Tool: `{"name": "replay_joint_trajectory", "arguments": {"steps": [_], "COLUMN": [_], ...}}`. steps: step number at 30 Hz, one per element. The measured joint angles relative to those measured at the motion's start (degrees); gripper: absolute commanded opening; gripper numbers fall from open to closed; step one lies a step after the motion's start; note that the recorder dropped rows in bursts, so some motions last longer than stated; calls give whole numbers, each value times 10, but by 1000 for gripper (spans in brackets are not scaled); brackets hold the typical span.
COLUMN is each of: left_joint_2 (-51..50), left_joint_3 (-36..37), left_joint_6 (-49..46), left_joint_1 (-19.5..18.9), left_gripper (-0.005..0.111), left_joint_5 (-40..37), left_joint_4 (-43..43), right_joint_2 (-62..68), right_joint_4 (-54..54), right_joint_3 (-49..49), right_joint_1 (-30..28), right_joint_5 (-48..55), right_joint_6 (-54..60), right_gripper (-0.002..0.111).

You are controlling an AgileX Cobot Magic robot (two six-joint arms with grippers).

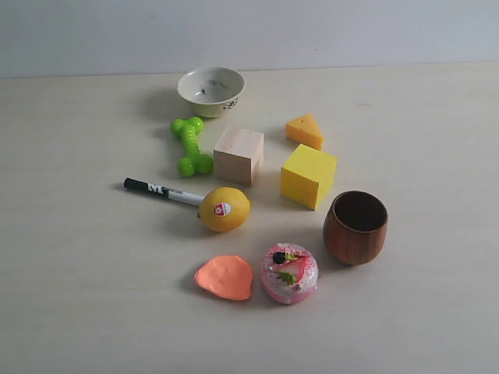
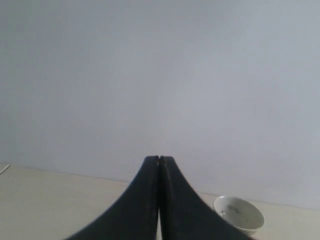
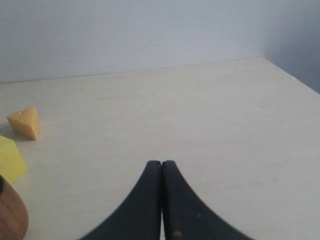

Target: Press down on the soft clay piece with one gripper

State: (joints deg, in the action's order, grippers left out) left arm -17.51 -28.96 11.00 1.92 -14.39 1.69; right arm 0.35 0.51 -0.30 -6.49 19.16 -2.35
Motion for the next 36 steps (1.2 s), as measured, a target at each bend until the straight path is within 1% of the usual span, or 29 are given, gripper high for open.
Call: {"name": "replay_joint_trajectory", "arguments": {"steps": [1,2,3,4,5,6,7,9,11,13,14,17,19,24,27,32,33,36], "left_joint_2": [-40,-62,-109,-133,-178,-205,-257,-346,-442,-513,-537,-589,-611,-662,-691,-731,-745,-758], "left_joint_3": [-42,-65,-110,-133,-175,-199,-241,-307,-358,-393,-406,-429,-443,-470,-479,-487,-487,-487], "left_joint_6": [-29,-53,-116,-153,-235,-296,-385,-478,-545,-613,-633,-643,-633,-521,-473,-438,-434,-434], "left_joint_1": [23,38,67,82,108,120,140,150,150,152,156,194,231,324,371,435,453,468], "left_gripper": [0,0,0,0,0,0,0,0,0,0,0,0,0,0,0,0,0,0], "left_joint_5": [-27,-39,-61,-75,-109,-140,-201,-327,-442,-522,-537,-546,-548,-554,-555,-555,-555,-555], "left_joint_4": [-27,-48,-94,-125,-184,-217,-277,-337,-370,-388,-393,-395,-372,-243,-200,-188,-188,-186], "right_joint_2": [0,0,0,0,0,0,0,0,0,0,0,0,0,0,0,0,0,0], "right_joint_4": [0,0,0,0,0,0,0,0,0,0,0,0,0,0,0,0,0,0], "right_joint_3": [0,0,0,0,0,0,0,0,0,0,0,0,0,0,0,0,0,0], "right_joint_1": [0,0,0,0,0,0,0,0,0,0,0,0,0,0,0,0,0,0], "right_joint_5": [0,0,0,0,0,0,0,0,0,0,0,0,0,0,0,0,0,0], "right_joint_6": [0,0,0,0,0,0,0,0,0,0,0,0,0,0,0,0,0,0], "right_gripper": [0,0,0,0,0,0,0,0,0,0,0,0,0,0,0,0,0,0]}}
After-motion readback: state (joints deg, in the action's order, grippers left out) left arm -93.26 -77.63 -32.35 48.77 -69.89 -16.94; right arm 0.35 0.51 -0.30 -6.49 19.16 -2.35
